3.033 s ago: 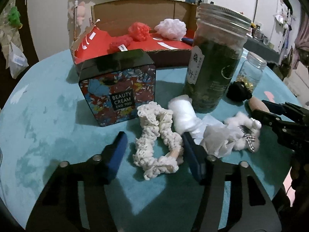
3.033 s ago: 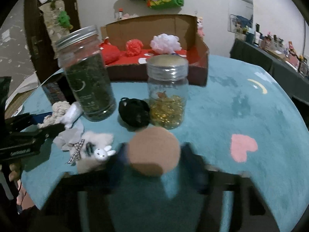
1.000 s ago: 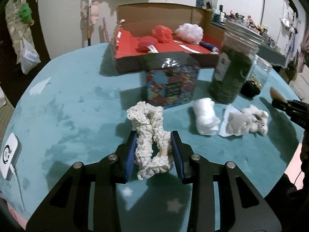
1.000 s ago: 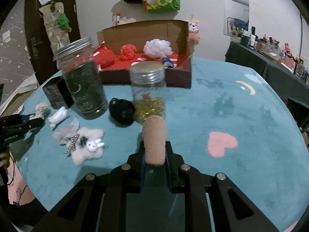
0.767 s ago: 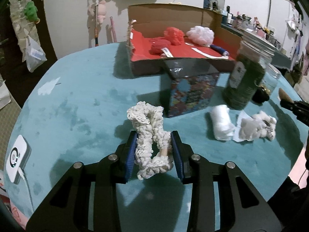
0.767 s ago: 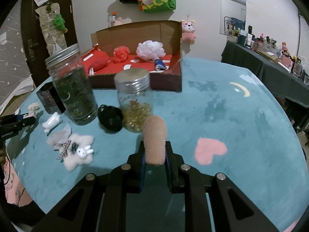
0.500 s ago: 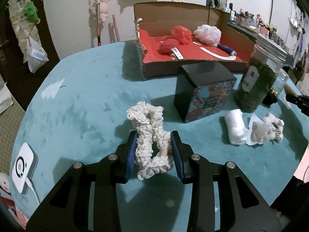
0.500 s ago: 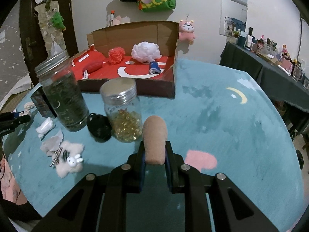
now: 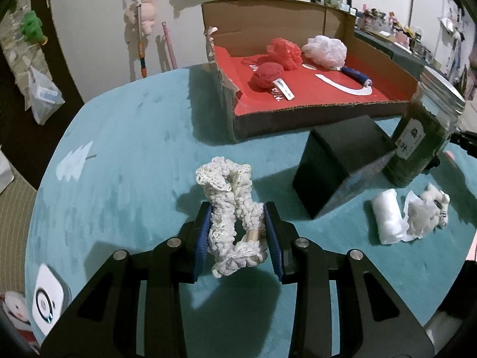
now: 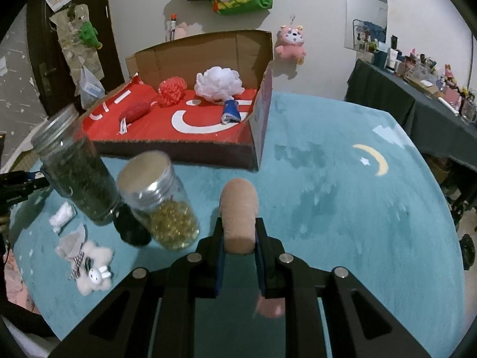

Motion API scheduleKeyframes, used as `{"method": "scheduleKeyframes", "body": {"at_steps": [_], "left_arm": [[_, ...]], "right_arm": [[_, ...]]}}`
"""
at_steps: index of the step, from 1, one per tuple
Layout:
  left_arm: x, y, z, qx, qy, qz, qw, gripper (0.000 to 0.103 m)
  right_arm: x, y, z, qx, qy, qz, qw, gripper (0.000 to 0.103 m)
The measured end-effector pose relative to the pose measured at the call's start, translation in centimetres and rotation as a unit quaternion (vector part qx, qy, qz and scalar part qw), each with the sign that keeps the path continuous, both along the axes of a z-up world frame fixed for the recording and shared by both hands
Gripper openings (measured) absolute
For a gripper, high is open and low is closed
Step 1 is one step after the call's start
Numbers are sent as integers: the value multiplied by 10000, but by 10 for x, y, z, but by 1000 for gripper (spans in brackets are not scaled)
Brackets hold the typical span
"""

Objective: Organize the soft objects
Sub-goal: 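Lift the scrunchie and tan sponge and carry both toward the box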

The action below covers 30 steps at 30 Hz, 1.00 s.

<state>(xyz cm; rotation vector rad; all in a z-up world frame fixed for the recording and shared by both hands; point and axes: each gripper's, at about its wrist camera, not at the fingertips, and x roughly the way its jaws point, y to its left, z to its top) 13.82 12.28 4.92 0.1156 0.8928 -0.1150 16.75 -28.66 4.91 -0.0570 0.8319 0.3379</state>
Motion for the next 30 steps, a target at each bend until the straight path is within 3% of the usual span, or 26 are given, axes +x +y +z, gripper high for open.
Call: {"method": "scheduleKeyframes", "body": {"at_steps": [6, 19, 30], "left_arm": [[14, 2, 9, -140, -39, -368, 9992, 33], [42, 8, 30, -330, -150, -885, 9954, 33], [69, -10, 45, -344, -155, -1384, 9897, 33]], "right_arm": [[16, 0, 6, 272, 73, 351, 9990, 19], [44, 13, 19, 192, 77, 928, 9955, 19], [65, 28, 28, 122, 140, 1340, 9908, 19]]}}
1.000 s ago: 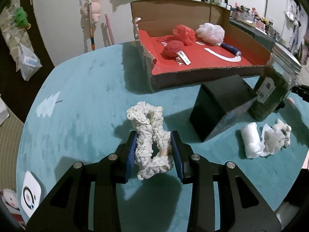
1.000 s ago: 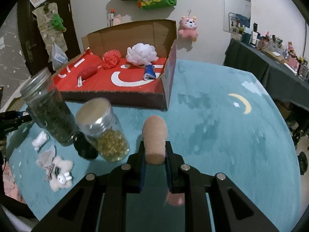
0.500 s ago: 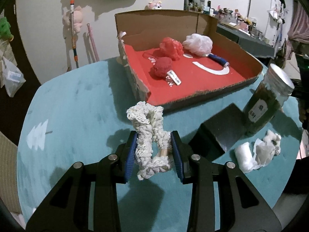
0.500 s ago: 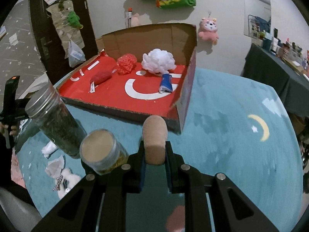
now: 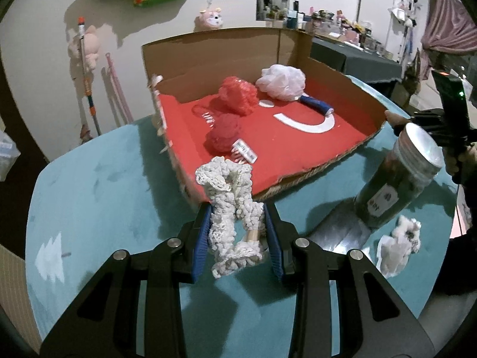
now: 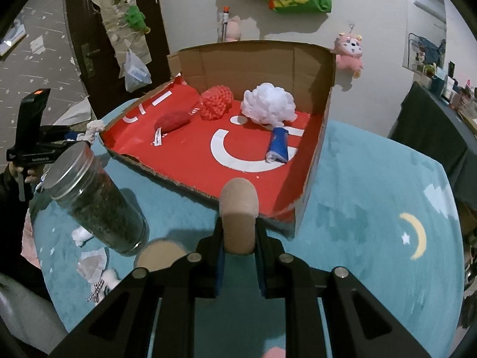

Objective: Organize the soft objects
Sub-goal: 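Lift the scrunchie and tan sponge and carry both toward the box, then lower the scrunchie and sponge into the box and open both tools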

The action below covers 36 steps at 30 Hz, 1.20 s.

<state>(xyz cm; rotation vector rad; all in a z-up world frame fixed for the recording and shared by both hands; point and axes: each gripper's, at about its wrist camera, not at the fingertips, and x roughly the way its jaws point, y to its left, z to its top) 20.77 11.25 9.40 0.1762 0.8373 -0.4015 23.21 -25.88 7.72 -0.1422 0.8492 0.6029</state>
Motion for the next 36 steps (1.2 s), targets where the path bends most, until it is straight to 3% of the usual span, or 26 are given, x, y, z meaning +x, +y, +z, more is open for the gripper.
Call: {"method": "scheduleKeyframes", "body": {"at_steps": [10, 17, 26, 36], "left_arm": [[38, -37, 12, -72, 116, -370, 9992, 33], [74, -78, 13, 77, 364, -620, 9974, 33], [130, -125, -8, 392, 882, -718, 9927, 33], [175, -134, -35, 541, 1279, -569, 9887, 33]], "right_arm": [[31, 13, 8, -24, 86, 193, 9998, 19], [63, 47, 13, -209, 218, 400, 9987, 19], [123, 90, -2, -694, 702, 378, 9944, 19], [165, 114, -27, -1096, 1082, 320, 9875, 19]]}}
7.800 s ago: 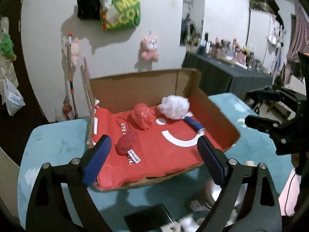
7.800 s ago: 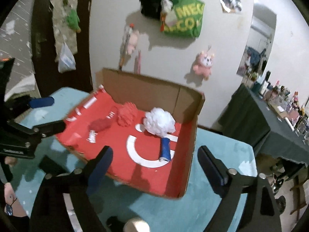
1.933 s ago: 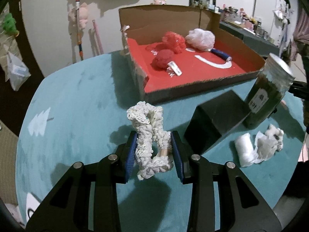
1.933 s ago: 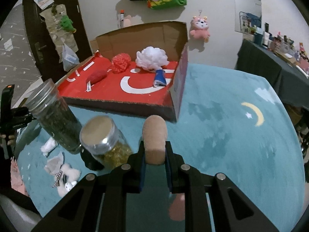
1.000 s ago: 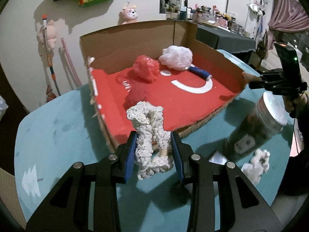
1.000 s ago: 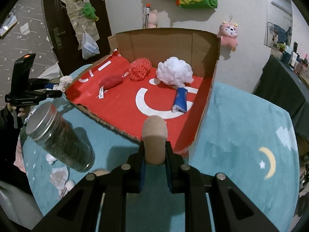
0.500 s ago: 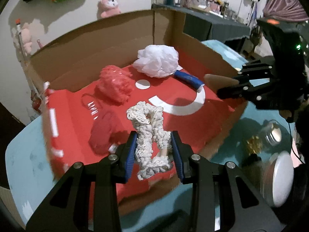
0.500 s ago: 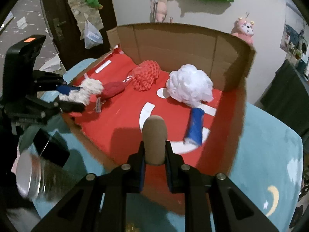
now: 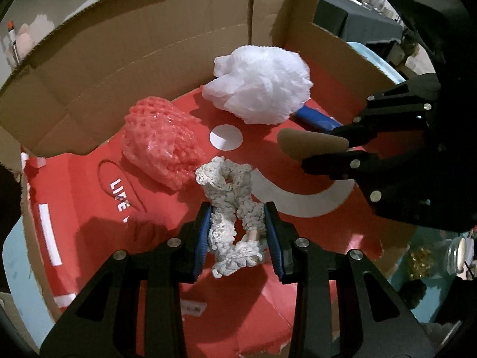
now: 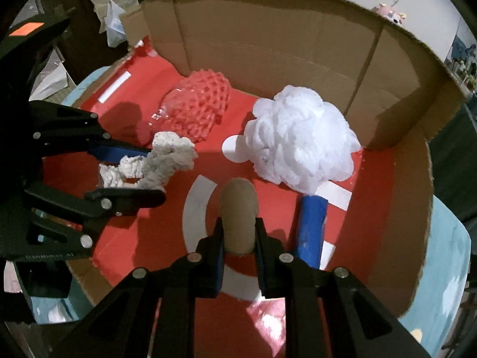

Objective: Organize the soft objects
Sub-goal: 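Lower the scrunchie and sponge into the box and open both tools, then withdraw both tools from the box back over the table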

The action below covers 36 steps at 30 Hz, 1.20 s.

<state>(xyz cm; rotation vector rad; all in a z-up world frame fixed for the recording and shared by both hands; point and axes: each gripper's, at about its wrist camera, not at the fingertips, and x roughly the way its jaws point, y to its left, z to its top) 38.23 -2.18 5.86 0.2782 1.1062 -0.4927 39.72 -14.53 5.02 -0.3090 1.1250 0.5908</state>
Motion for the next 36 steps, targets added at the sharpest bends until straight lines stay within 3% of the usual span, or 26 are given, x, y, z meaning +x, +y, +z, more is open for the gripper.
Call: {"method": "scheduleKeyframes", "body": {"at_steps": [10, 17, 25, 36], "left_arm": [[14, -1, -15, 133, 61, 115, 9998, 34], [11, -1, -18, 159, -2, 96, 9998, 35], [11, -8, -17, 185, -65, 43, 9998, 49], [5, -10, -6, 202, -198, 63, 9996, 57]], "right_arm": [[15, 8, -14, -240, 128, -44, 9996, 19], [20, 10, -17, -310, 95, -123, 9994, 26], [18, 3, -16, -378, -9, -107, 9992, 35], [12, 17, -8, -488, -202, -70, 9986, 51]]}}
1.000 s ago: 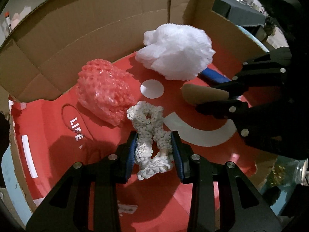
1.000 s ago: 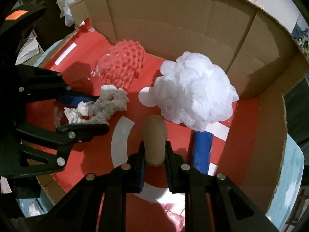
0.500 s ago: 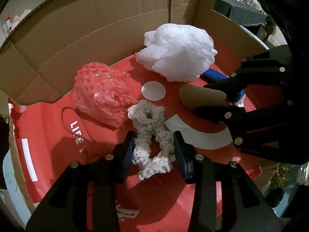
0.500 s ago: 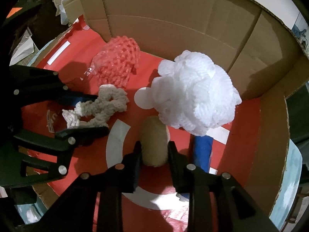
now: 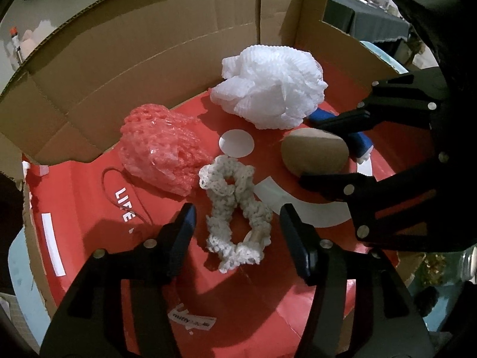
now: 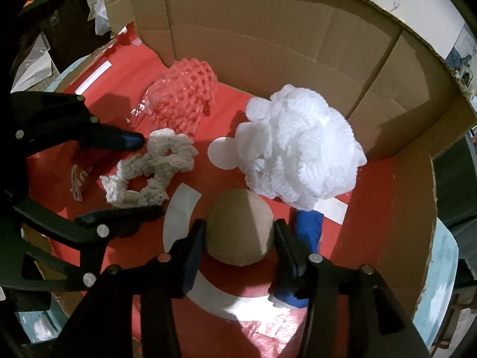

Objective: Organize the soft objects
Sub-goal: 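Withdraw both tools from the box back over the table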

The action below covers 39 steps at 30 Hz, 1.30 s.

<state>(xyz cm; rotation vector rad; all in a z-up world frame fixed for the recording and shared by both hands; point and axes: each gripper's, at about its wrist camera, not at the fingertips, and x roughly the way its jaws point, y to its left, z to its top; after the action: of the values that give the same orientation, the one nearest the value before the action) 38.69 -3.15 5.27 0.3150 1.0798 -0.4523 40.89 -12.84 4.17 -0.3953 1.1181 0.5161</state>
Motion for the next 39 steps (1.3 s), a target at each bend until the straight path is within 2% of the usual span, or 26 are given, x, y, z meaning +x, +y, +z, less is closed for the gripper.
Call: {"method": "scheduleKeyframes", "body": {"at_steps": [2, 6, 12, 21, 24, 29, 39], "left_arm": [[-5, 1, 3, 8, -36, 21, 10000, 58], [-12, 5, 9, 7, -96, 61, 9999, 67], [-31, 13, 22, -85, -251, 171, 9995, 67], [-77, 28, 68, -421, -725, 455, 9954, 76], [-100, 30, 89, -572, -982, 536, 9921, 81], [-137, 30, 113, -861, -1448, 585, 9840, 90], [-227, 40, 136, -1331, -2205, 791, 9630, 91]], "right_arm": [[-2, 0, 2, -19, -15, -10, 10000, 53], [-8, 2, 5, -57, -70, -35, 10000, 59], [-18, -7, 17, -1, -186, -164, 9997, 67], [-65, -28, 68, 253, -731, -311, 9965, 87], [-86, -39, 91, 357, -982, -376, 9938, 96], [-133, -50, 117, 599, -1382, -510, 9873, 101], [-241, -75, 157, 1082, -2294, -668, 9650, 103]]}}
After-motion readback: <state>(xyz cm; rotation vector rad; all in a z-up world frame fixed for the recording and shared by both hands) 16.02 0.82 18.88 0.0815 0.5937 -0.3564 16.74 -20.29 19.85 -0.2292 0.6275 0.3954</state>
